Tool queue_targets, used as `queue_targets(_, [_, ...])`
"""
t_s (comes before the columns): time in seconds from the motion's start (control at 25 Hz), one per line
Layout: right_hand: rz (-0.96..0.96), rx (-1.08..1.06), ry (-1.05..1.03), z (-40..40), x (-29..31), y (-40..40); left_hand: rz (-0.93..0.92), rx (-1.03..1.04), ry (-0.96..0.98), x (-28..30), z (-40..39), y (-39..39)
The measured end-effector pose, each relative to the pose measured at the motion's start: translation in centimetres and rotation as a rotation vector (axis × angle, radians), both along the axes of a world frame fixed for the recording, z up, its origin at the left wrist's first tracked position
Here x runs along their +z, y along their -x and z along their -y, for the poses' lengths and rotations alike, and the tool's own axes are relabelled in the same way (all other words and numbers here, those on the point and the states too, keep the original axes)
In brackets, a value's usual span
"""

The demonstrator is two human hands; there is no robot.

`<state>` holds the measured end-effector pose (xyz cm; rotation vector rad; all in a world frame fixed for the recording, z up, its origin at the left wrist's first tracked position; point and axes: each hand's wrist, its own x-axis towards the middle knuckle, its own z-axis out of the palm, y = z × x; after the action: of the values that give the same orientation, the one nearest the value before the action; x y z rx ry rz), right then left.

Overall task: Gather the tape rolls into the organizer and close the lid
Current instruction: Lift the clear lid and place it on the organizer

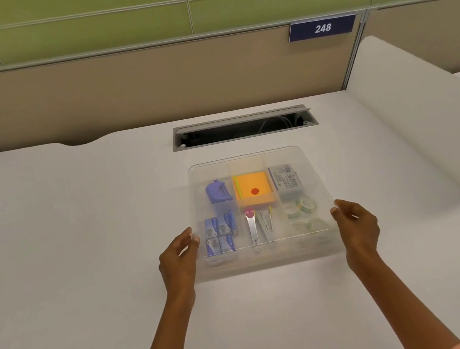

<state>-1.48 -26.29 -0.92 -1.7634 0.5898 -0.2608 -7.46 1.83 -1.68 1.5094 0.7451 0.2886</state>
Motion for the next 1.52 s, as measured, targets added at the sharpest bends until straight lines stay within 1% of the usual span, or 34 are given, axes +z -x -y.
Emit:
queue_targets(0.12, [-0.017, 0.006, -0.135, 0.8, -0.2, 0.6, 0.016, -0.038, 0.072, -0.6, 0.0, 0.9])
queue_targets(0.28, [-0.034, 0.080, -0.509, 2.0, -0.5, 1.2, 0.025, -0.066, 0.160, -1.1, 0.1, 1.2])
queue_targets(0.36, [-0.094, 0.114, -0.613, 2.8, -0.5, 0.9, 0.032, -0.073, 0.209, -1.3, 0.4, 1.2])
queue_targets(0.56, [-0.205, 0.165, -0.632, 4.2, -0.9, -0.3, 0.063, -0.038, 0.173, -1.7, 0.7, 1.2])
queue_targets(0.68, [-0.222, 0.182, -0.626, 4.4, -1.0, -0.7, 0.082, -0.012, 0.171, -1.7, 1.0, 1.1])
queue_targets(0.76, [-0.236, 0.226, -0.591, 4.5, -0.6, -0.7, 0.074, -0.022, 0.116, -1.6, 1.1, 1.2])
queue_targets(0.88, [-0.242, 0.384, -0.412, 5.0, 0.6, -0.9, -0.038, -0.115, 0.032, -1.1, -0.3, 0.7])
queue_targets(0.92, [-0.251, 0.451, -0.295, 4.8, 1.2, -1.2, -0.079, -0.132, 0.015, -0.8, -0.8, 0.4])
queue_targets(0.96, [-0.259, 0.503, -0.113, 4.2, 1.7, -2.0, -0.099, -0.120, -0.060, -0.6, -1.4, -0.1])
queue_targets(1.0, [-0.237, 0.535, 0.116, 3.6, 2.1, -3.0, -0.084, -0.080, -0.213, -0.2, -1.7, -0.8])
queue_targets(1.04, [-0.165, 0.574, 0.345, 2.9, 2.2, -4.2, -0.034, -0.043, -0.401, 0.2, -1.7, -1.7])
queue_targets(1.08, [-0.075, 0.629, 0.513, 2.0, 2.1, -5.6, 0.037, -0.038, -0.578, 0.6, -1.6, -3.0])
queue_targets(1.12, [-0.020, 0.691, 0.602, 1.0, 1.9, -7.2, 0.085, -0.089, -0.714, 0.9, -1.2, -4.6])
queue_targets(1.16, [-0.009, 0.747, 0.667, 0.1, 1.8, -8.8, 0.086, -0.189, -0.802, 1.0, -0.9, -6.6])
queue_targets(1.24, [-0.025, 0.809, 0.851, -1.3, 1.0, -11.9, 0.009, -0.422, -0.900, 0.9, -0.4, -10.6])
queue_targets(1.28, [-0.033, 0.827, 0.943, -1.8, 0.6, -13.3, -0.030, -0.507, -0.941, 0.7, -0.5, -12.4])
queue_targets(1.36, [-0.051, 0.860, 1.044, -2.3, 0.0, -15.2, -0.090, -0.600, -1.020, 0.1, -1.2, -15.0])
queue_targets(1.44, [-0.055, 0.876, 1.020, -2.4, -0.3, -16.3, -0.136, -0.645, -1.043, -0.7, -2.0, -16.2])
queue_targets(1.52, [-0.055, 0.878, 0.962, -2.4, -0.5, -16.7, -0.149, -0.649, -1.014, -1.3, -2.5, -16.5])
